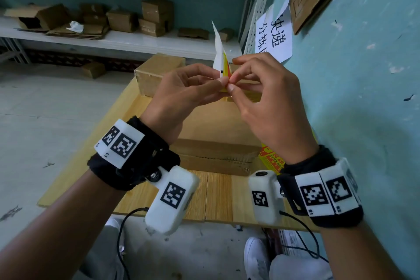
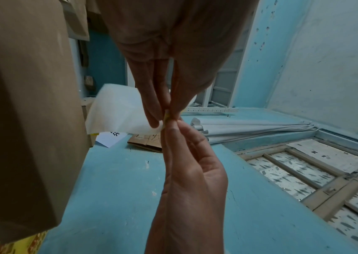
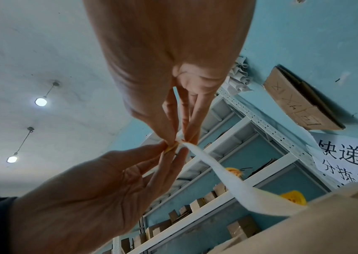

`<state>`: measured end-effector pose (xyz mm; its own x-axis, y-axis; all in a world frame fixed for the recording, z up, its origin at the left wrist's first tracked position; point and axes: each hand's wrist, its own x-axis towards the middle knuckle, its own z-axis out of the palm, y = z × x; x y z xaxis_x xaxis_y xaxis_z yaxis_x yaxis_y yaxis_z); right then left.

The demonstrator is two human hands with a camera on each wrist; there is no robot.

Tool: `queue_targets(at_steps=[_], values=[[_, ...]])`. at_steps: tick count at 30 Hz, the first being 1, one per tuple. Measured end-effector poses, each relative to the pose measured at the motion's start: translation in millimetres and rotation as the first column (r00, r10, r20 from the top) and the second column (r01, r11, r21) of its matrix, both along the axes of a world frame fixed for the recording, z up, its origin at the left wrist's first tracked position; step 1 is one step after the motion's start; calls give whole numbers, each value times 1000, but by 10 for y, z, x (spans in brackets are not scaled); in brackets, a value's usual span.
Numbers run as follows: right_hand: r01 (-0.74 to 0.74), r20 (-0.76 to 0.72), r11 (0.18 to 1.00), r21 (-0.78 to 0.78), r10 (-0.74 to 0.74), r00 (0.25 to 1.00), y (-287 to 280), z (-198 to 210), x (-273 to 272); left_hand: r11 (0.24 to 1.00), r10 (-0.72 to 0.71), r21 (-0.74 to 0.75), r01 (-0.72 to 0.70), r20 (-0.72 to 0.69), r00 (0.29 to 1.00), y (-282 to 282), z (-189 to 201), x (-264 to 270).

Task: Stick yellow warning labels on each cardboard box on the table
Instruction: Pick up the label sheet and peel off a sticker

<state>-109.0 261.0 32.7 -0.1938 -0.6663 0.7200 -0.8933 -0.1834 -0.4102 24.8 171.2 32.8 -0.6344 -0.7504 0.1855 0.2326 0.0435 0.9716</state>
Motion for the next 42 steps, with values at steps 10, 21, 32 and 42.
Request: queue_targets(at_steps=[10,21,32,42], values=[[11,75,1000,8,-12,997,-6,-24,-36,998,34,-56,-32,30,999,29,-13,-16],[60,14,998,33,-60,998,5,-22,-34,989,71,-130,-64,47,996,12,-44,-18],[82,6,994,70,-82,997,13,7,-14,985,92,-152,-84,43,995,1,-38,-1],[85,-3,993,85,-85,996,11,-2,-6,980,94,-183,-82,57,994,-9,-43,6]])
